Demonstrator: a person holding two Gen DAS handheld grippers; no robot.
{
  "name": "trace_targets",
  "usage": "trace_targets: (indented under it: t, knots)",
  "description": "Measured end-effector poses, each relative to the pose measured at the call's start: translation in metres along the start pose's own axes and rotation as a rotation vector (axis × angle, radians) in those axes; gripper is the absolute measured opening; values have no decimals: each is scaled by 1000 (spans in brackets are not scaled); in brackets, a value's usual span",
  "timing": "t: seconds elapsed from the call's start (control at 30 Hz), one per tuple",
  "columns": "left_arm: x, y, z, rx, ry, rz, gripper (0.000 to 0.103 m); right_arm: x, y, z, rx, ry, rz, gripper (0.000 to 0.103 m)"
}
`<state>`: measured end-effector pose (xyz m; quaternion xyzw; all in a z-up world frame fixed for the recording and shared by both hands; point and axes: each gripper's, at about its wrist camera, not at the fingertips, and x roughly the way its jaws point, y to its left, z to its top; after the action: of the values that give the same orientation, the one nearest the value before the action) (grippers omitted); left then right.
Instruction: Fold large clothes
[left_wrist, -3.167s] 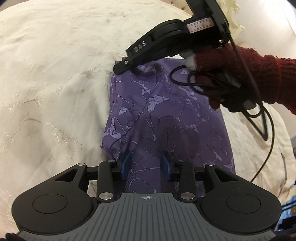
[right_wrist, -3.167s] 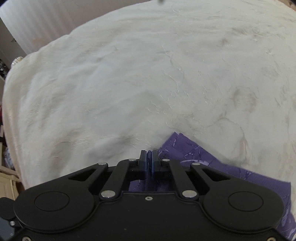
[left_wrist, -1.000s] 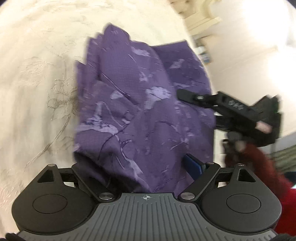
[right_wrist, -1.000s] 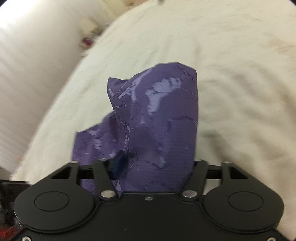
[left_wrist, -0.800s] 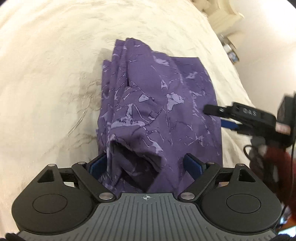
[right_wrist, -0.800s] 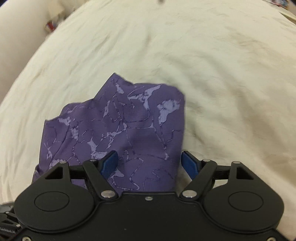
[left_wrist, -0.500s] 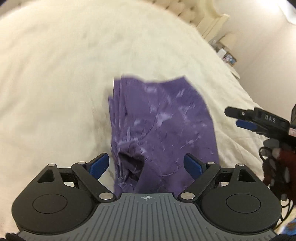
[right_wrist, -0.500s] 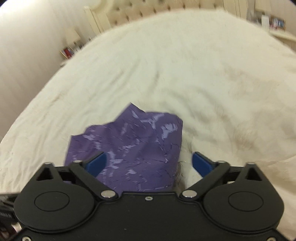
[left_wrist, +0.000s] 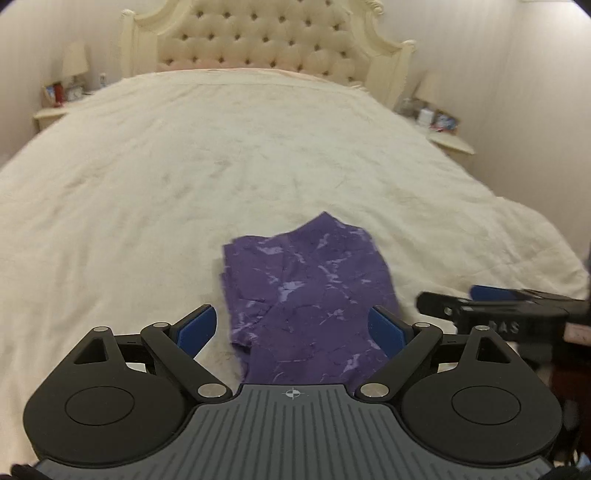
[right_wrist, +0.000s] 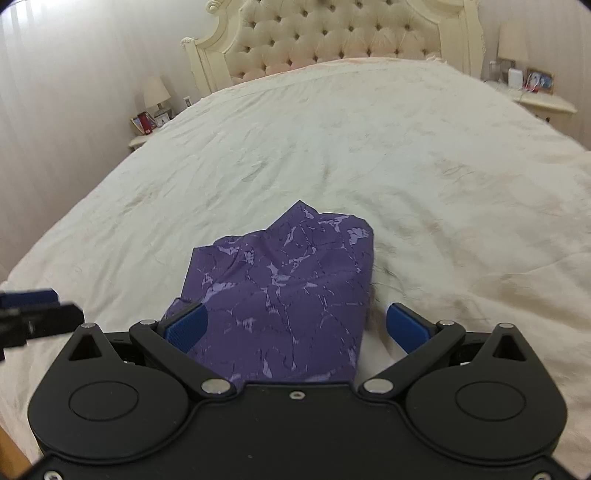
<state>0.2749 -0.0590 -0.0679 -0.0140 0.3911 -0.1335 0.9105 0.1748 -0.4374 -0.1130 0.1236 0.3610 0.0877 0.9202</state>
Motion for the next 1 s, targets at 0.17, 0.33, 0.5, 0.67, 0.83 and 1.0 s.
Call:
trace_targets:
  t: [0.17,0.33,0.5,0.67,0.83,1.0]
  knots:
    - [-18,-7,6,8,-49,133,89,-25,7,-2,-3,-20,3,102]
    - [-28,-4,7,-6,-16,180,89,-50,21,-6,-44,-47,-22,102]
    - [-39,-6,-4,11,33,231,89,-75,39,-11,-69,-67,-55,102]
    - [-54,-10,-24,35,67,241,89,-98,55,-20,-32,-17,-121,102]
    - [-65,-1,-40,-1,132,188,89,-117,63,-33,20,9,-114,102]
    - [-76,7,-54,-16,170,190,89,-132,77,-47,16,9,-127,102]
